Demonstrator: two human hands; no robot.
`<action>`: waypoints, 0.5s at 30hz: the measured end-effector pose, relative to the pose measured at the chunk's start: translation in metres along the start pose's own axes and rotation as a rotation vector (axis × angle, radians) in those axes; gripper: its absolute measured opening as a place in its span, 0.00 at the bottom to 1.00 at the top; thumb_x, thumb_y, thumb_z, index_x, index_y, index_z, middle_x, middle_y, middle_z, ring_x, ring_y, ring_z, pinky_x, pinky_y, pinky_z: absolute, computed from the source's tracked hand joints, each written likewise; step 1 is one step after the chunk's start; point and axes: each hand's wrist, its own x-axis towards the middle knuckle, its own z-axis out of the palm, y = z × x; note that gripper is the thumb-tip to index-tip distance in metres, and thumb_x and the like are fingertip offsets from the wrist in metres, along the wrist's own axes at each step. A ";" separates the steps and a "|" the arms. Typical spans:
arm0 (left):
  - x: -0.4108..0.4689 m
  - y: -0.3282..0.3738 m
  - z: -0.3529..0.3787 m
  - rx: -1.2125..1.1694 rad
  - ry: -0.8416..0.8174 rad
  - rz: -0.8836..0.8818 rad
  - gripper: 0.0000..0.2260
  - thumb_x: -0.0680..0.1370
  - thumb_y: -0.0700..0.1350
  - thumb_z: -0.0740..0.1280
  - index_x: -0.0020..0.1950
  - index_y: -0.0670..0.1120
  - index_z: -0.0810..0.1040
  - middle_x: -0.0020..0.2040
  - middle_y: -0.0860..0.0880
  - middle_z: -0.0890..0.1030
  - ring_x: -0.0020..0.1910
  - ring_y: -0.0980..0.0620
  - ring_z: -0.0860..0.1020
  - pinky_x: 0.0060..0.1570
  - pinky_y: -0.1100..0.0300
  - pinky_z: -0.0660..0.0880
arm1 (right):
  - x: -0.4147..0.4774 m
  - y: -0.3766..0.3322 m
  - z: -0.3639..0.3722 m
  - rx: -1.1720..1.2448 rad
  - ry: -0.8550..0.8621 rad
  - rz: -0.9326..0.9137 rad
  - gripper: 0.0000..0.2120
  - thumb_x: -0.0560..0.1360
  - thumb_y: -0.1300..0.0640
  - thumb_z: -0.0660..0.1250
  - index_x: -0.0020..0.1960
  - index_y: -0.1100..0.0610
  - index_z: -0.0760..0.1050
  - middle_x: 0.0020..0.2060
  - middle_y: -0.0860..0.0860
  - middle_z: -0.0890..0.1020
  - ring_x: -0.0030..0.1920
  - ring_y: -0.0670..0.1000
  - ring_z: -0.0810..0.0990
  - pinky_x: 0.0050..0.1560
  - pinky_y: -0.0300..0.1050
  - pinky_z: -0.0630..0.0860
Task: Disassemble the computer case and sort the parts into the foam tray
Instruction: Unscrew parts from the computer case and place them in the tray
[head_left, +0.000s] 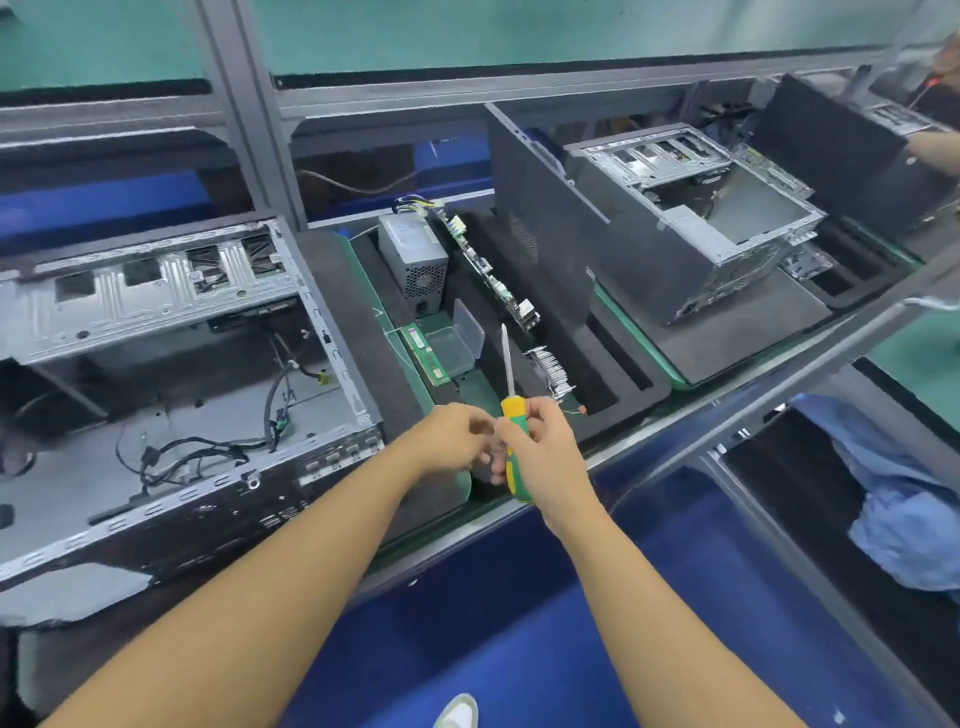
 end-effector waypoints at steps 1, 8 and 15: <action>-0.016 0.003 -0.007 0.051 -0.024 0.029 0.09 0.75 0.31 0.59 0.43 0.41 0.77 0.37 0.46 0.83 0.39 0.49 0.81 0.38 0.58 0.78 | -0.004 -0.006 0.012 0.035 -0.036 -0.025 0.08 0.76 0.58 0.67 0.52 0.56 0.70 0.37 0.57 0.80 0.30 0.55 0.75 0.34 0.59 0.80; -0.114 -0.009 -0.075 0.408 0.205 0.216 0.11 0.71 0.32 0.59 0.36 0.47 0.65 0.36 0.51 0.82 0.38 0.51 0.78 0.35 0.62 0.71 | -0.043 -0.040 0.098 0.206 -0.190 -0.184 0.08 0.81 0.52 0.63 0.48 0.56 0.73 0.38 0.54 0.79 0.27 0.54 0.74 0.33 0.53 0.74; -0.194 -0.087 -0.147 0.598 0.288 0.297 0.15 0.79 0.45 0.66 0.66 0.49 0.76 0.65 0.47 0.76 0.64 0.49 0.74 0.63 0.57 0.69 | -0.109 -0.040 0.188 0.295 -0.287 -0.154 0.08 0.80 0.47 0.62 0.51 0.49 0.77 0.38 0.54 0.80 0.28 0.52 0.74 0.25 0.42 0.72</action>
